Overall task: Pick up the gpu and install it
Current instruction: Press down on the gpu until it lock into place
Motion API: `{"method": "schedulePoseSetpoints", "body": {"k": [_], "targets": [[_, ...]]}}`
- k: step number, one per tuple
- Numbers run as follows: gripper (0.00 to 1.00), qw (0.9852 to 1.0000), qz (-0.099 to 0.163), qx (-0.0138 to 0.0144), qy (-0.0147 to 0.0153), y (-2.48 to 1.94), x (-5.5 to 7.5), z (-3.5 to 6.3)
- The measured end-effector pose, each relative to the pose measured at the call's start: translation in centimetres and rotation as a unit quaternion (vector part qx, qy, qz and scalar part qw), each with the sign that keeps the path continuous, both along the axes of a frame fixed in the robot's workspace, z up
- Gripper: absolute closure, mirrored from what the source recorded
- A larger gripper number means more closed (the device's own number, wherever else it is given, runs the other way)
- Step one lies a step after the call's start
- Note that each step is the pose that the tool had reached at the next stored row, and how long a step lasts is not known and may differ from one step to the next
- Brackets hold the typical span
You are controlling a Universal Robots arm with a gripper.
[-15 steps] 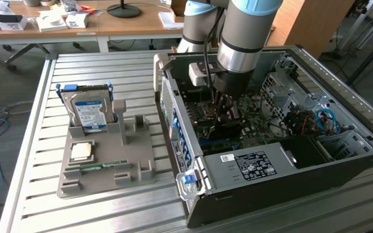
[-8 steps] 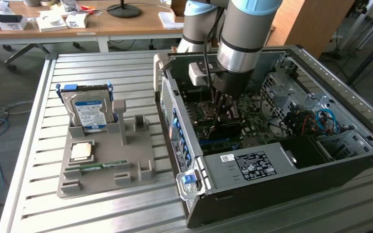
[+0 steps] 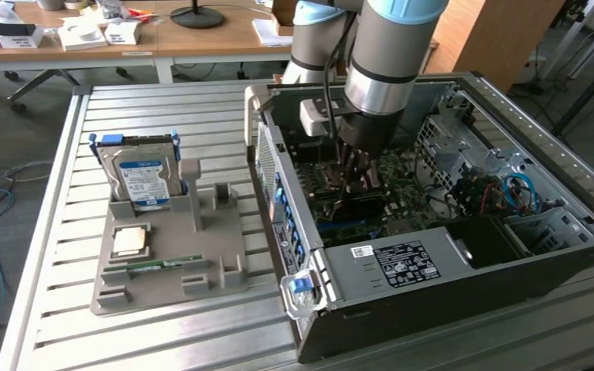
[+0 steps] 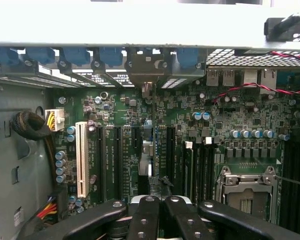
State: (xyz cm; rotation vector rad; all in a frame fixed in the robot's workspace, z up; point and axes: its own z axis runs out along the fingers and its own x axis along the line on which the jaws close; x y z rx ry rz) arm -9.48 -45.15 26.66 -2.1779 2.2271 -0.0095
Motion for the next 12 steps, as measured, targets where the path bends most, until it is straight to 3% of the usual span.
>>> {"method": "schedulePoseSetpoints", "body": {"k": [12], "targets": [[0.89, 1.0, 0.0, 0.0, 0.0, 0.13, -0.15, -0.04]]}}
